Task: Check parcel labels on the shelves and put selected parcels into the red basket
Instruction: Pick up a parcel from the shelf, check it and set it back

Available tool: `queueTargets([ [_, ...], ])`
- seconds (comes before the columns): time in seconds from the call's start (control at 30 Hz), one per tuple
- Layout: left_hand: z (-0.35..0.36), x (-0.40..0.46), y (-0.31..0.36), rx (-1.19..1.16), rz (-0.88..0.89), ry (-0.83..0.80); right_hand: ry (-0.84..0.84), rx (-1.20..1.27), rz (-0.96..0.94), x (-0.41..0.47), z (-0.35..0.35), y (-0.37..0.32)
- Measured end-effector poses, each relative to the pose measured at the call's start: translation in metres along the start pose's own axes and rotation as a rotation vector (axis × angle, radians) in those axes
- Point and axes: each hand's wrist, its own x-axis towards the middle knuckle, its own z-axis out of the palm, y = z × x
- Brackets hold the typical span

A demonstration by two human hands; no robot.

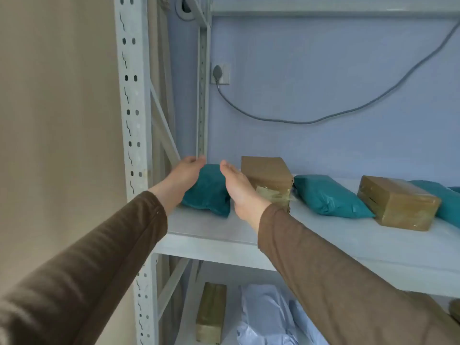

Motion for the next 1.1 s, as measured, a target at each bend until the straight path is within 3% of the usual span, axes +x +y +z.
queueTargets([
  [0.27,0.008,0.031,-0.024,0.254,-0.154,-0.054,0.143,-0.160,0.230,0.046,0.028,0.021],
  [0.6,-0.003,0.027,-0.031,-0.016,-0.329,-0.069,0.186,0.075,0.258,0.042,0.027,0.017],
  [0.73,-0.012,0.009,-0.030,-0.206,-0.343,-0.079,0.164,0.077,0.122,0.028,0.028,0.019],
  [0.93,-0.022,-0.044,-0.013,-0.532,-0.198,-0.011,0.143,0.111,-0.221,-0.030,0.004,0.004],
  [1.1,-0.019,-0.111,0.014,-0.589,-0.194,-0.228,0.050,0.024,-0.331,-0.094,-0.055,-0.009],
])
